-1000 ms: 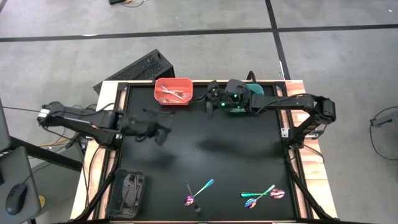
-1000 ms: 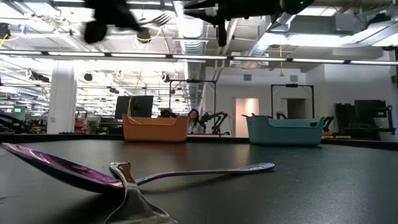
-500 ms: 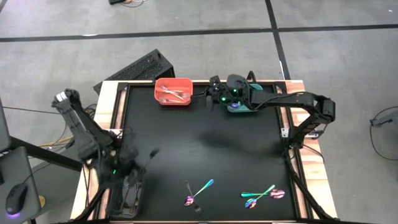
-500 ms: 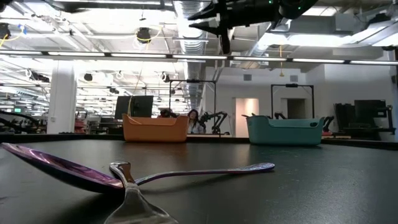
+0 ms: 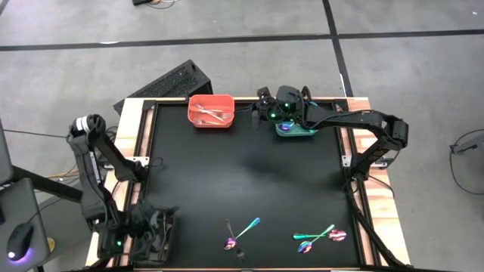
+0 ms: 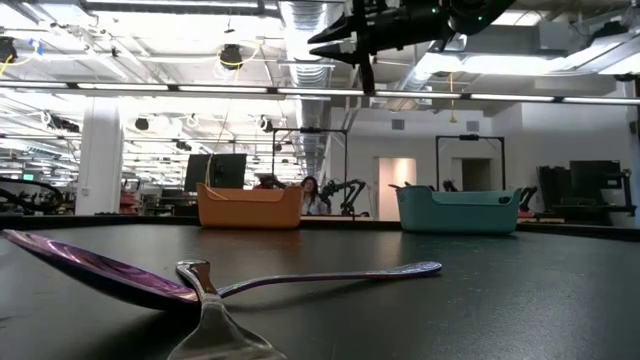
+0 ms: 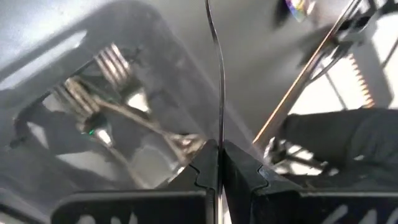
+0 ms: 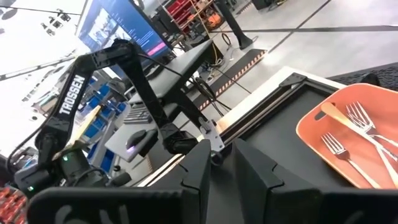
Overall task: Sort silverware by color (type)
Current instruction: Put the black fork into the black bin
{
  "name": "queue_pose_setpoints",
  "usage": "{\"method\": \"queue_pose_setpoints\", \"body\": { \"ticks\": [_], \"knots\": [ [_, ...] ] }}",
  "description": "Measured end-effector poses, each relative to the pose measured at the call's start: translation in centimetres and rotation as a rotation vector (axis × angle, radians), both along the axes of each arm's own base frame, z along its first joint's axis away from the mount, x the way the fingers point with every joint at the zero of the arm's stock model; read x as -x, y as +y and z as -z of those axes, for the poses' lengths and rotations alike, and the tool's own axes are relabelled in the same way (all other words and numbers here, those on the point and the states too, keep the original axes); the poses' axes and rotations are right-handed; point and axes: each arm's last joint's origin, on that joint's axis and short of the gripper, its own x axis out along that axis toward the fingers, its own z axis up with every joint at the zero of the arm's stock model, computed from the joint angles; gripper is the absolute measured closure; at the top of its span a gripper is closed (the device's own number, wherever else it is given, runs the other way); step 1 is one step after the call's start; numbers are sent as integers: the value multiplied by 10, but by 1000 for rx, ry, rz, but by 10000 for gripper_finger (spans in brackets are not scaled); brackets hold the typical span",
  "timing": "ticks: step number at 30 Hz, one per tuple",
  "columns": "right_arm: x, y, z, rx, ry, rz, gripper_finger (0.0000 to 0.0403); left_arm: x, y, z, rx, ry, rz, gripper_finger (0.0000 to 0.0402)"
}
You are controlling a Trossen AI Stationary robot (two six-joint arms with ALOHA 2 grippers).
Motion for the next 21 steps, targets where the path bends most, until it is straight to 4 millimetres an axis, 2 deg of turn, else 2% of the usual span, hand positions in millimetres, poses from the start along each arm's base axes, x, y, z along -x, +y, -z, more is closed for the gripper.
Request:
{"method": "queue_pose_setpoints", "body": {
  "ticks": [4, 10, 17, 21],
  "knots": [
    [-1, 4, 0, -6, 0, -10, 315, 6, -8, 11, -47, 81, 64, 399],
    [-3, 9, 0, -7, 3, -24, 315, 11, -17, 23, -86, 109, 73, 398],
    [-4, 13, 1, -24, 4, -35, 315, 8, -19, 29, -97, 99, 18, 395],
    [-4, 13, 4, -53, 37, -33, 315, 8, -19, 28, -90, 102, 13, 370]
  ]
}}
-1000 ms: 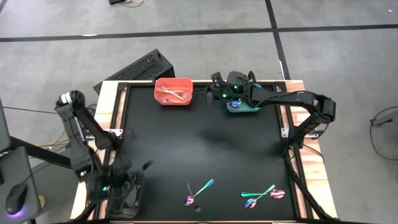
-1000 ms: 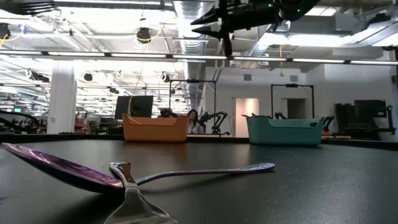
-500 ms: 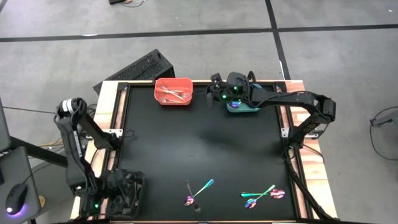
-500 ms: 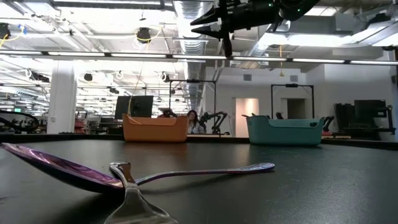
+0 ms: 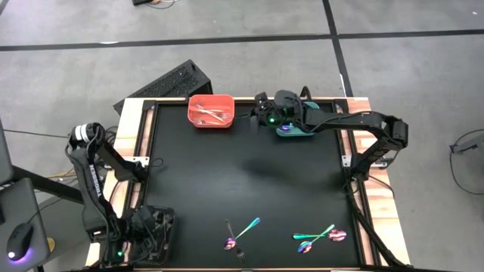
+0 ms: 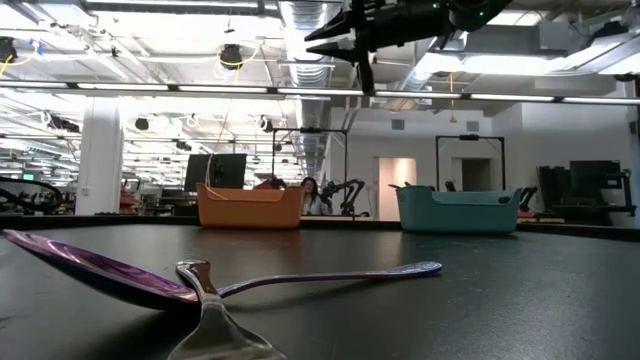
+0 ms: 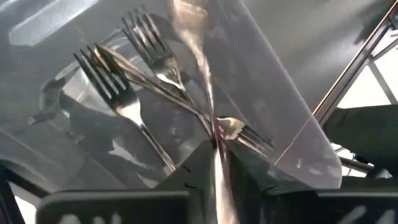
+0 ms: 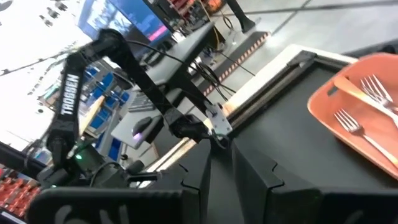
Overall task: Sort silverware by color (type)
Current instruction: Put the black fork into the black bin, then put the blue spoon into the blue bin
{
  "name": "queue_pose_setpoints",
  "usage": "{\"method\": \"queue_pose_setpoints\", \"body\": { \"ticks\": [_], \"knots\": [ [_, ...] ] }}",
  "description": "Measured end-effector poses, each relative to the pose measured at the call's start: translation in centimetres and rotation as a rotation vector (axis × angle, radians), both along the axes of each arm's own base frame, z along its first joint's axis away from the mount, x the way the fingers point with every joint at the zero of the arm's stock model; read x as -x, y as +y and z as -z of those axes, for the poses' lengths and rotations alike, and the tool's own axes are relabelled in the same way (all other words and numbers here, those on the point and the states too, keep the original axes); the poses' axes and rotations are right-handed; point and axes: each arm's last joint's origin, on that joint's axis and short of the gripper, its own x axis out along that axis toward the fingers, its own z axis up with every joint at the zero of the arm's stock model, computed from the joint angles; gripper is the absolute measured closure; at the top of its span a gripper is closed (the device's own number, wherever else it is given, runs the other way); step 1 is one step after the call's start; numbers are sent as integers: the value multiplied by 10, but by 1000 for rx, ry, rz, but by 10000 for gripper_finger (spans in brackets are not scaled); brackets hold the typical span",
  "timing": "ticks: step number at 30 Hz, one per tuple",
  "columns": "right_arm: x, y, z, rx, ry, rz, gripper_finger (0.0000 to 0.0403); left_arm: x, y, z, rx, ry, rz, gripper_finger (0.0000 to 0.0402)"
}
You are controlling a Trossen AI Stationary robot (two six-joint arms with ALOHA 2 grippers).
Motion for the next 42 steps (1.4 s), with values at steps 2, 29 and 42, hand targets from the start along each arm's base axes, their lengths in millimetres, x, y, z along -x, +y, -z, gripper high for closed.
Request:
{"method": "queue_pose_setpoints", "body": {
  "ticks": [2, 29, 42],
  "knots": [
    [0, 0, 2, -8, 23, 0, 315, 0, 0, 0, 8, 17, -4, 346],
    [27, 96, 66, -169, 822, -272, 315, -82, 119, -72, -244, -277, 149, 213],
    [93, 231, 81, -3, 1280, -445, 316, -134, 181, -61, -171, -375, 377, 213]
  ]
}}
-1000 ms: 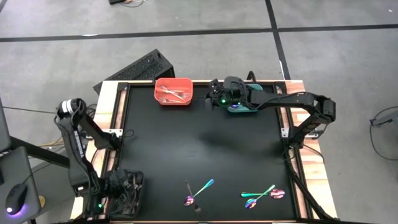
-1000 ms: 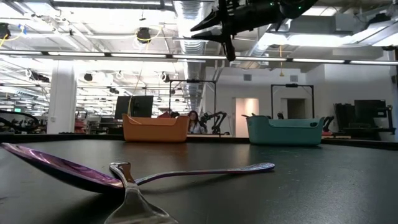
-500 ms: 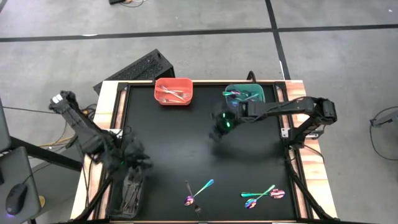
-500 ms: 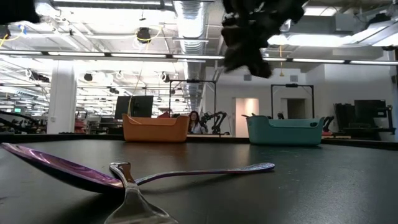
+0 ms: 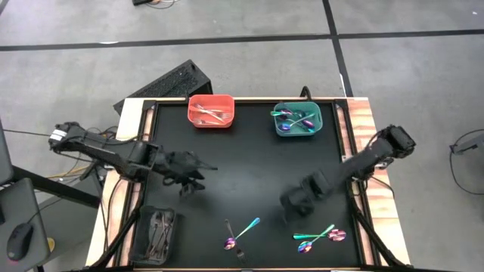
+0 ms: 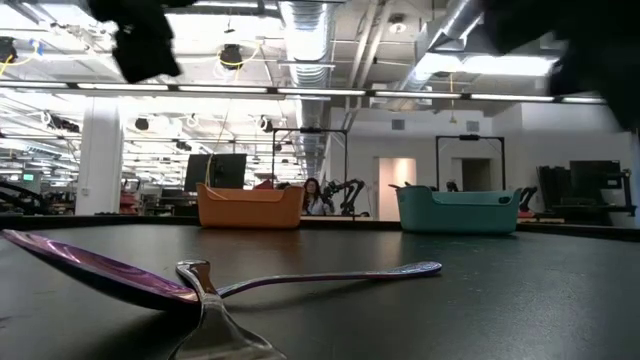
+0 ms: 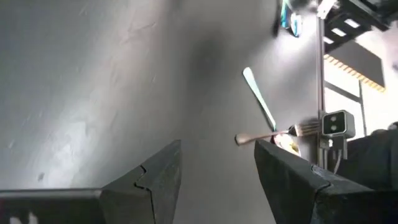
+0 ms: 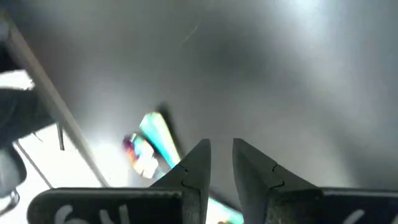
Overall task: Sort silverware by color (type)
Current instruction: Put the blue spoon into the blue bin
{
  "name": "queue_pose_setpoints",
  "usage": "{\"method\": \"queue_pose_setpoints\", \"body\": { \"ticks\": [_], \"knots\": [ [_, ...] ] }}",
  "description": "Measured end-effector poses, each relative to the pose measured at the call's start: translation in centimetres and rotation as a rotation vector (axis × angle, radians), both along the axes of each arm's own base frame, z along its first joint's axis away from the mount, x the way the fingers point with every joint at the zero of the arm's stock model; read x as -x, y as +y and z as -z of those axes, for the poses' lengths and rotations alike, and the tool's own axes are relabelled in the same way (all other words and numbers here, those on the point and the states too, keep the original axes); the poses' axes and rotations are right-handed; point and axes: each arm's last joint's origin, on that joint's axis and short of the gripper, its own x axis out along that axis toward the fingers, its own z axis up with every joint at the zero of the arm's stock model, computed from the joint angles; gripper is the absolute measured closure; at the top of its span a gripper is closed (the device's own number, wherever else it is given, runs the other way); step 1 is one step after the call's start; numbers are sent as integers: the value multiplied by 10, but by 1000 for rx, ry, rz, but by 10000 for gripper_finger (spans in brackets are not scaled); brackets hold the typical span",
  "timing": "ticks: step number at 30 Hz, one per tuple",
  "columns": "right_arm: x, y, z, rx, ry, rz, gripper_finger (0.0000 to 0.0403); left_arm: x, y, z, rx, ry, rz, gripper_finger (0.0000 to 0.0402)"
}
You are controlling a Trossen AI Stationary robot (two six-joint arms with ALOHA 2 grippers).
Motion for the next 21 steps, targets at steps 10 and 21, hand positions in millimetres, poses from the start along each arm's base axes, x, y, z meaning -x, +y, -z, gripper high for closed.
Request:
{"method": "queue_pose_setpoints", "body": {
  "ticks": [10, 21],
  "knots": [
    [56, 80, 3, 34, 1, -95, 316, -32, 26, 8, 33, -91, 92, 213],
    [89, 109, 25, 97, 39, -52, 316, -44, 37, 10, -48, -144, -30, 214]
  ]
}}
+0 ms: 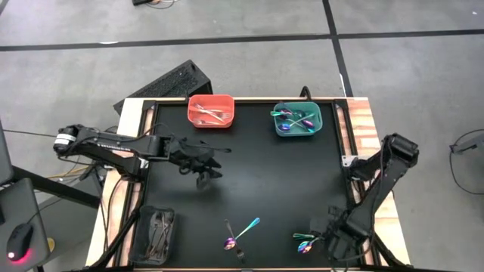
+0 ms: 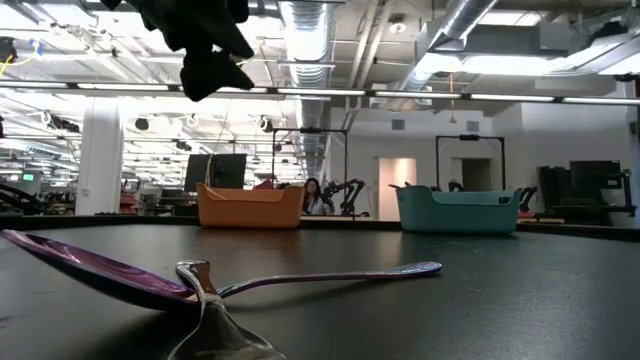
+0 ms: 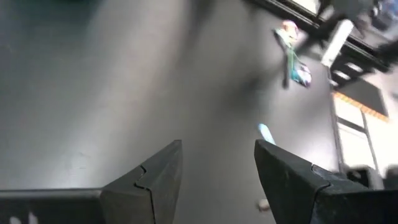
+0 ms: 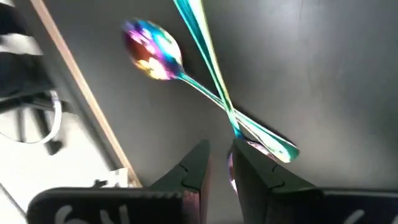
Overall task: Sort silverware by color (type)
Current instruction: Put the blue spoon into the blue bin
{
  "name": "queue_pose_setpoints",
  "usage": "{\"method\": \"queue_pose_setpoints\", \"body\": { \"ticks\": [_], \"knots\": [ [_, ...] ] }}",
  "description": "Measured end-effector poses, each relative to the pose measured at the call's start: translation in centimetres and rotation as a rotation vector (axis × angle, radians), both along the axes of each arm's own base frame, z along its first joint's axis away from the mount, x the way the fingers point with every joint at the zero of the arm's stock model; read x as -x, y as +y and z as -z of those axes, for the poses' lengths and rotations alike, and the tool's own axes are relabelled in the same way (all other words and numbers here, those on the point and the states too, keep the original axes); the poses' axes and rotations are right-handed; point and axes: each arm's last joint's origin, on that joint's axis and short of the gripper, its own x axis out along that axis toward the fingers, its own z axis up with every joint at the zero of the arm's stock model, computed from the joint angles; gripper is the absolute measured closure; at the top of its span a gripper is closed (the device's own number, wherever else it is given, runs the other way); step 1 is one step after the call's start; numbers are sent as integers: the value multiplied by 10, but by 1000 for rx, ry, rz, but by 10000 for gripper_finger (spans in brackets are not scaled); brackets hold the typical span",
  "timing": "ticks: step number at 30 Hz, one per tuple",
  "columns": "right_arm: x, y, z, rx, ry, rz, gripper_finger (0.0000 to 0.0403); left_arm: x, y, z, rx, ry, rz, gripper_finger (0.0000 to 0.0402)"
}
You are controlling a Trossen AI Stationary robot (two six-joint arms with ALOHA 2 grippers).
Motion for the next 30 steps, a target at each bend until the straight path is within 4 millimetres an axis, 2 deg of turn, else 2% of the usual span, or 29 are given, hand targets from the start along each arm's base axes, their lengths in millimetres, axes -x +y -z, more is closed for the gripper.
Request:
{"method": "queue_pose_setpoints", "body": {
  "ticks": [6, 13, 23, 30],
  "knots": [
    [10, 8, 26, -7, 3, 1, 316, 0, 1, -1, -14, -7, -24, 214],
    [9, 1, 44, -5, -43, -2, 316, 0, 1, -1, -22, -8, -27, 214],
    [-5, -8, 48, 10, -118, -59, 316, 0, 1, -1, -32, -7, -28, 214],
    [-16, -26, 57, 41, -101, -35, 316, 0, 2, -1, -41, -7, -50, 214]
  ]
}}
